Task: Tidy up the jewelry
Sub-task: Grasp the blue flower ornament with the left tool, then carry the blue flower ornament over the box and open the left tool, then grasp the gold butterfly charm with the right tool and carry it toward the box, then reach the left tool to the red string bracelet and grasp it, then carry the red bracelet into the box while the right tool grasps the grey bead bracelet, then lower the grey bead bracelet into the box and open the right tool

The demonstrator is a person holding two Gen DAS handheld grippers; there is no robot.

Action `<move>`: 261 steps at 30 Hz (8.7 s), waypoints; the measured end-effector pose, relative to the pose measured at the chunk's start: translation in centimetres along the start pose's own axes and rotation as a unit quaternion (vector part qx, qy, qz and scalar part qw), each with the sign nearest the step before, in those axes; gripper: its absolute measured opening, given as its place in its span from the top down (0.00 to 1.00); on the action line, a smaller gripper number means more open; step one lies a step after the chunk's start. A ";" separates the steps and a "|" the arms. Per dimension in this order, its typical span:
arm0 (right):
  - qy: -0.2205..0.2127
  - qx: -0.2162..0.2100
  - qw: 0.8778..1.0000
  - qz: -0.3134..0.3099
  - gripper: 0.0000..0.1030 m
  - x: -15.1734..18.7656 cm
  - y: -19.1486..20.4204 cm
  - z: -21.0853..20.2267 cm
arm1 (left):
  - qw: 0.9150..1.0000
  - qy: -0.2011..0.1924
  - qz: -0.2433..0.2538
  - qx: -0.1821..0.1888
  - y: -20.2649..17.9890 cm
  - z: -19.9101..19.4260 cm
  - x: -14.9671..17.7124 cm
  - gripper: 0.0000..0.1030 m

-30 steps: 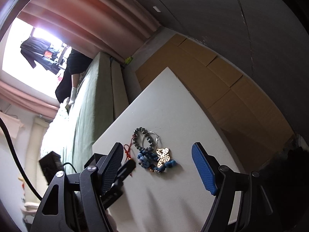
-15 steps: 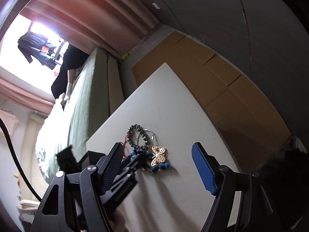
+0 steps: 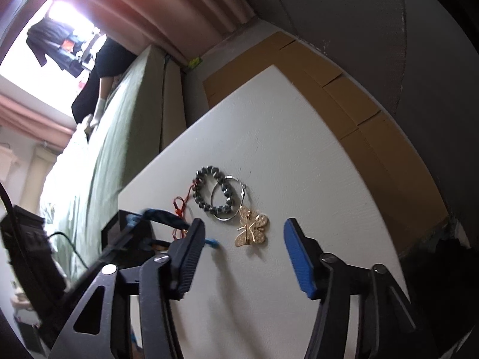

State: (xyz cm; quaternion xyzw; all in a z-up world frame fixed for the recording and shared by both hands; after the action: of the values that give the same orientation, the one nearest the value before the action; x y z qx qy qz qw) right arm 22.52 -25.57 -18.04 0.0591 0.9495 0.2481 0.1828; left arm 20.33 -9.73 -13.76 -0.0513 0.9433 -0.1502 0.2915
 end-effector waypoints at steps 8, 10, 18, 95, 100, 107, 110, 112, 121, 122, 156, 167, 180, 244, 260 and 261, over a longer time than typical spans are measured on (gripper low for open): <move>0.019 0.042 0.999 -0.024 0.62 0.5 0.0 2.4 | 0.999 -0.027 -0.025 -0.006 2.9 -2.3 -2.0 0.68; 0.023 0.055 0.998 -0.030 0.64 0.6 0.0 3.0 | 0.999 -0.034 -0.030 -0.009 3.6 -3.0 -2.3 0.68; 0.023 0.097 0.992 -0.078 0.94 1.1 1.1 4.3 | 0.997 -0.058 -0.046 -0.009 5.6 -6.3 -3.0 0.68; -0.099 -0.112 0.988 -0.048 0.33 -1.2 9.0 -3.7 | 0.991 -0.052 -0.118 -0.031 9.3 -7.8 -3.1 0.37; -0.092 -0.092 0.991 -0.025 0.32 -1.7 6.4 -3.8 | 0.995 -0.044 -0.088 -0.031 6.5 -6.3 -2.9 0.37; -0.077 -0.068 0.995 0.003 0.32 -2.2 3.3 -3.9 | 0.998 -0.027 -0.050 -0.030 3.1 -3.7 -2.0 0.38; -0.073 -0.062 0.995 0.018 0.33 -2.2 2.1 -4.1 | 0.999 -0.015 -0.034 -0.035 2.3 -2.4 -1.5 0.44; -0.071 -0.056 0.995 0.027 0.33 -2.3 1.3 -4.2 | 0.999 -0.007 -0.017 -0.041 1.6 -1.5 -1.1 0.46; -0.063 -0.044 0.996 0.055 0.33 -2.6 -1.2 -4.6 | 0.997 0.021 0.037 -0.064 -0.8 2.1 0.3 0.57; -0.064 -0.043 0.995 0.057 0.33 -2.6 -1.4 -4.7 | 0.997 0.025 0.042 -0.067 -0.9 2.6 0.4 0.57; -0.024 -0.018 1.000 0.008 0.39 -1.7 0.2 -0.6 | 0.997 0.026 0.038 -0.054 0.4 3.2 -0.1 0.93; -0.008 -0.010 0.999 -0.052 0.66 -1.6 2.9 3.1 | 0.999 -0.014 0.008 -0.040 2.4 -0.8 -1.8 0.93; -0.015 0.073 0.989 -0.126 0.80 -1.5 3.3 6.0 | 0.999 -0.022 -0.013 -0.039 4.2 -1.9 -2.2 0.93; -0.065 -0.143 0.981 -0.115 0.47 2.9 16.4 -0.5 | 0.974 -0.101 -0.194 -0.064 15.9 -10.3 -2.6 0.27; -0.110 -0.044 0.991 -0.063 0.22 0.3 6.6 -5.7 | 0.986 -0.109 -0.109 -0.058 7.7 -9.2 -2.1 0.10; -0.115 -0.044 0.991 -0.058 0.19 0.1 6.2 -6.1 | 0.987 -0.109 -0.102 -0.060 7.1 -9.0 -2.2 0.08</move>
State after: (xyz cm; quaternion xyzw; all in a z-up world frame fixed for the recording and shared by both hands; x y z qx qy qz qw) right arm 20.31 -22.94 -10.08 0.0241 0.9120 0.2705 0.3073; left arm 16.96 -0.26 -7.78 -0.1805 0.9030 -0.1160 0.3721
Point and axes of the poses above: each gripper's, at about its wrist camera, not at the fingertips, and z roughly the way its jaws point, y to its left, x to its underside, the point moved 9 cm from there along z, roughly the way its jaws point
